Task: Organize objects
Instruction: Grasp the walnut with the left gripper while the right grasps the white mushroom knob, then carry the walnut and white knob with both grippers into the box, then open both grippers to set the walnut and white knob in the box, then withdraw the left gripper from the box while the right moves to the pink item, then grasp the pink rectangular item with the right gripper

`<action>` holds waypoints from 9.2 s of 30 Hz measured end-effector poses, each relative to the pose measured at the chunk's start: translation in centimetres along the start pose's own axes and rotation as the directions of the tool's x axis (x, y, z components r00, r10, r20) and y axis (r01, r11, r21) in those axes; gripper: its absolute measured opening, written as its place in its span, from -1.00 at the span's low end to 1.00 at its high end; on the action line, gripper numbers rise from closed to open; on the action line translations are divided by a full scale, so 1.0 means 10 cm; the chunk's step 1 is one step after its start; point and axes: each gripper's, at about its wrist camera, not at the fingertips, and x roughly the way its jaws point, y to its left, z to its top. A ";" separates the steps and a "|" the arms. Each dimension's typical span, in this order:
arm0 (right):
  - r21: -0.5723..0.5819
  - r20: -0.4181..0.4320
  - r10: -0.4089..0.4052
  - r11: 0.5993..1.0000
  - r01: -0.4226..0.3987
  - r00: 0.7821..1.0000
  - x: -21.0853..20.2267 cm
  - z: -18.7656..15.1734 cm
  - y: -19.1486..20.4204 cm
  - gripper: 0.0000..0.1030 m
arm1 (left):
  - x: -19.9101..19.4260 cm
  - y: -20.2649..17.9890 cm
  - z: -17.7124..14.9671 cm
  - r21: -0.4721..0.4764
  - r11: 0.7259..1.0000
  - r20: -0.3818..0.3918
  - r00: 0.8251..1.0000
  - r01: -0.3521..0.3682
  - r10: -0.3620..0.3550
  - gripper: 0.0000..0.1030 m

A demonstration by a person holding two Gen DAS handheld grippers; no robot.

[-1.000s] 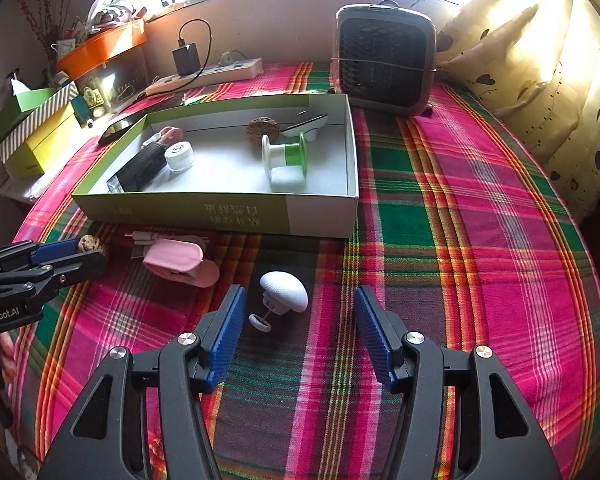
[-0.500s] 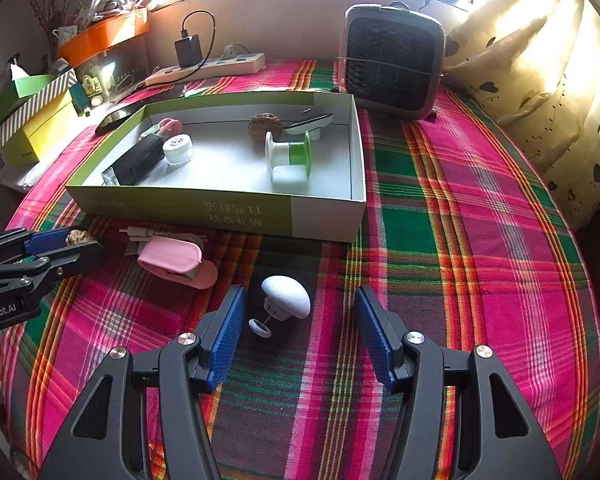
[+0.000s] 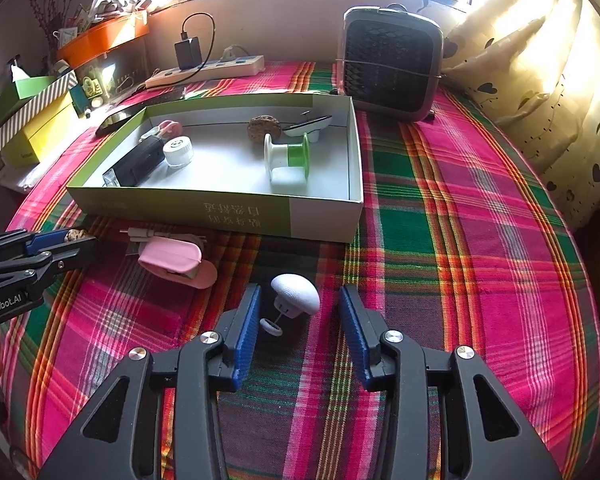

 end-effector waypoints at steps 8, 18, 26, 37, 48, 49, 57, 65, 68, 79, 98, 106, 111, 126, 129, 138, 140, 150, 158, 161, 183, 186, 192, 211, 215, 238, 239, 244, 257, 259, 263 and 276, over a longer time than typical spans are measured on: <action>0.001 0.003 0.006 1.000 -0.006 1.000 0.00 0.00 -0.01 -0.43 | 0.00 0.00 0.00 0.000 1.000 0.000 1.000 0.000 0.000 -0.41; 0.001 0.003 0.005 1.000 -0.006 1.000 0.00 0.00 -0.01 -0.44 | 0.00 0.01 -0.01 0.000 1.000 0.001 1.000 0.000 0.000 -0.41; 0.000 0.004 0.005 1.000 -0.005 1.000 0.00 0.00 -0.01 -0.44 | 0.00 0.01 -0.01 -0.002 1.000 0.000 1.000 0.001 -0.001 -0.41; 0.000 0.028 0.016 1.000 -0.016 0.999 -0.07 0.02 0.01 -0.44 | -0.06 0.01 0.03 -0.006 1.000 0.016 1.000 0.007 -0.007 -0.41; -0.011 0.069 0.030 1.000 -0.029 0.997 -0.20 0.14 0.02 -0.44 | -0.18 -0.03 0.14 0.003 1.000 0.049 0.999 0.022 -0.023 -0.41; -0.012 0.072 0.033 0.999 -0.032 0.997 -0.20 0.16 0.01 -0.44 | -0.19 -0.03 0.15 0.005 1.000 0.053 0.998 0.024 -0.024 -0.41; -0.036 0.102 0.047 0.998 -0.043 0.994 -0.23 0.36 0.04 -0.44 | -0.23 -0.07 0.30 0.022 0.999 0.076 0.997 0.029 -0.030 -0.41; -0.052 0.111 0.061 0.997 -0.056 0.992 -0.13 0.65 0.04 -0.44 | -0.18 -0.12 0.48 0.024 0.999 0.092 0.995 0.045 -0.047 -0.41; -0.061 0.117 0.061 0.997 -0.054 0.991 -0.09 0.75 0.04 -0.44 | -0.14 -0.13 0.55 0.025 0.999 0.097 0.994 0.043 -0.046 -0.41; -0.120 0.088 0.142 0.984 -0.131 0.986 0.26 1.14 0.14 -0.44 | 0.08 -0.14 0.69 0.025 0.999 0.076 0.996 0.040 -0.042 -0.41; -0.190 -0.016 0.199 0.962 -0.198 0.980 0.85 1.42 0.41 -0.44 | 0.39 -0.09 0.78 0.019 0.999 0.021 0.999 0.034 -0.034 -0.42; -0.206 -0.039 0.189 0.959 -0.193 0.981 0.95 1.44 0.45 -0.44 | 0.43 -0.08 0.81 0.009 0.999 0.022 0.999 0.031 -0.031 -0.42; -0.205 -0.049 0.179 0.961 -0.185 0.983 0.99 1.45 0.45 -0.44 | 0.44 -0.10 0.81 0.012 1.000 0.024 0.999 0.027 -0.028 -0.41; -0.222 -0.063 0.165 0.959 -0.175 0.984 1.01 1.45 0.49 -0.43 | 0.45 -0.10 0.82 0.013 1.000 0.029 0.999 0.022 -0.022 -0.41; -0.224 -0.062 0.163 0.959 -0.172 0.985 1.01 1.45 0.49 -0.43 | 0.45 -0.10 0.81 0.014 1.000 0.029 0.999 0.022 -0.023 -0.41; -0.219 -0.062 0.164 0.960 -0.174 0.984 1.01 1.46 0.49 -0.43 | 0.46 -0.10 0.82 0.013 1.000 0.027 0.999 0.023 -0.024 -0.41; -0.220 -0.064 0.165 0.960 -0.175 0.984 1.01 1.45 0.50 -0.43 | 0.46 -0.10 0.82 0.014 1.000 0.027 0.999 0.025 -0.025 -0.41; -0.211 -0.062 0.163 0.962 -0.173 0.985 1.00 1.45 0.49 -0.43 | 0.46 -0.09 0.81 0.014 1.000 0.027 0.999 0.022 -0.023 -0.41; -0.209 -0.055 0.161 0.963 -0.169 0.985 0.96 1.45 0.50 -0.42 | 0.46 -0.09 0.82 0.012 1.000 0.026 0.999 0.023 -0.024 -0.41; -0.206 -0.053 0.161 0.964 -0.169 0.985 0.95 1.44 0.51 -0.36 | 0.45 -0.08 0.81 0.006 1.000 0.024 0.999 0.024 -0.024 -0.41; -0.182 -0.006 0.141 0.973 -0.140 0.990 0.65 1.35 0.49 -0.15 | 0.24 -0.14 0.70 0.029 1.000 0.045 0.999 0.012 -0.014 -0.34; -0.175 0.000 0.139 0.975 -0.136 0.990 0.59 1.32 0.48 -0.15 | 0.19 -0.15 0.68 0.033 0.999 0.051 0.999 0.006 -0.008 -0.34; -0.160 0.014 0.133 0.979 -0.129 0.991 0.47 1.25 0.46 -0.15 | 0.07 -0.17 0.64 0.036 0.999 0.068 0.998 0.006 -0.009 -0.34; -0.129 0.041 0.141 0.983 -0.134 0.989 0.19 0.94 0.36 -0.15 | -0.11 -0.05 0.43 0.008 1.000 0.077 0.997 0.007 -0.008 -0.34; -0.125 0.043 0.136 0.984 -0.130 0.990 0.16 0.90 0.34 -0.15 | -0.14 -0.04 0.39 0.001 1.000 0.081 0.997 0.004 -0.004 -0.34; -0.169 0.090 0.197 0.969 -0.180 0.976 -0.17 0.40 0.33 -0.15 | -0.24 -0.02 0.18 0.001 1.000 0.079 0.997 0.024 -0.024 -0.33; -0.168 0.084 0.205 0.968 -0.189 0.975 -0.17 0.38 0.34 -0.15 | -0.23 -0.02 0.16 -0.002 1.000 0.073 0.997 0.027 -0.026 -0.33; -0.174 0.052 0.221 0.962 -0.209 0.974 -0.07 0.29 0.36 -0.15 | -0.20 -0.03 0.12 0.002 0.999 0.058 0.997 0.043 -0.043 -0.33; -0.222 -0.015 0.282 0.934 -0.279 0.959 0.01 0.12 0.45 -0.15 | -0.12 0.01 0.11 -0.010 0.999 0.035 0.998 0.047 -0.047 -0.33; -0.240 -0.030 0.294 0.926 -0.292 0.955 0.00 0.08 0.48 -0.15 | -0.11 0.02 0.10 -0.012 0.999 0.033 0.998 0.047 -0.046 -0.33; -0.262 -0.058 0.335 0.904 -0.338 0.940 0.00 0.04 0.52 -0.15 | -0.09 0.03 0.10 -0.014 0.999 0.026 0.999 0.048 -0.047 -0.33; -0.327 -0.051 0.282 0.902 -0.283 0.958 0.15 0.09 0.69 -0.15 | -0.06 0.05 0.11 -0.016 0.999 0.017 0.999 0.043 -0.043 -0.33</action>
